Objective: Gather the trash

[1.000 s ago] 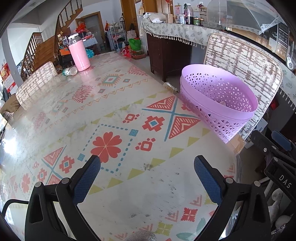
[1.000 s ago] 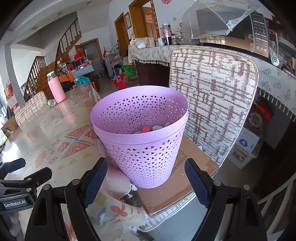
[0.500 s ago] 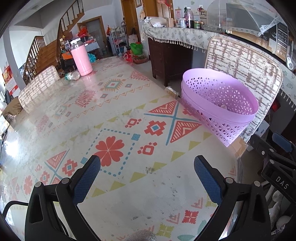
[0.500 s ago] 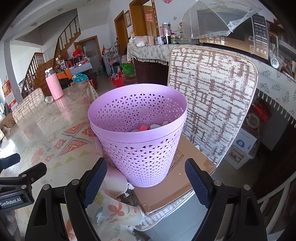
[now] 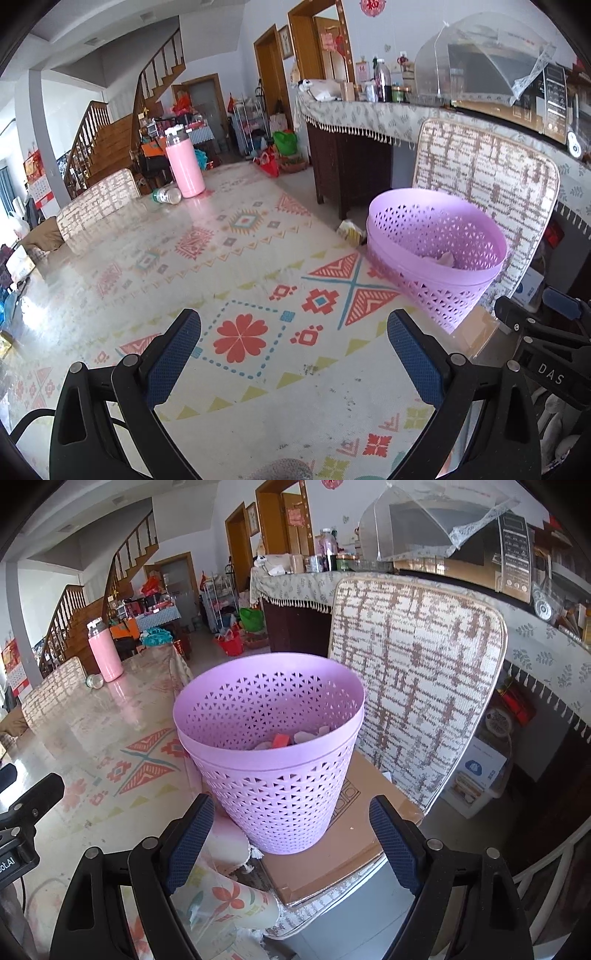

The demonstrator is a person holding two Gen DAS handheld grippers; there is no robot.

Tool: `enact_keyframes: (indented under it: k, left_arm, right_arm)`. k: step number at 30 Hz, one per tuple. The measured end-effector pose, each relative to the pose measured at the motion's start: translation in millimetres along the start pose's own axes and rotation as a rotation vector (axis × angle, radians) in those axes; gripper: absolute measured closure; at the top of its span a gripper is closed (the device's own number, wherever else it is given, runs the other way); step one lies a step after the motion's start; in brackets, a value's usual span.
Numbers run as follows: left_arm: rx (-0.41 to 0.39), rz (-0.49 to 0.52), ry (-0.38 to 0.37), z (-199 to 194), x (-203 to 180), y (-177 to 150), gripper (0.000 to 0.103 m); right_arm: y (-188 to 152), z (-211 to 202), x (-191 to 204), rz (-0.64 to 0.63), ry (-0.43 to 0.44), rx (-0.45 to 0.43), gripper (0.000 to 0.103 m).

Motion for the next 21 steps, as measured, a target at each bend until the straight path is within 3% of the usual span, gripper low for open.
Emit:
enact_keyframes:
  k: [21]
  left_arm:
    - [-0.117,-0.013,-0.007,-61,4,13,0.002]
  right_arm:
    - [12,-66,10,-0.043,-0.009,-0.138,0.010]
Point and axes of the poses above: each gripper's, at about its wrist camera, not at the fingertips, and z roughly the way its jaws point, x to its left, y to its top, the point moved 10 cm from there along z, roughly the way its jaws point, and after that the axes turned 2 degrees about z, right-handed, at the moved point
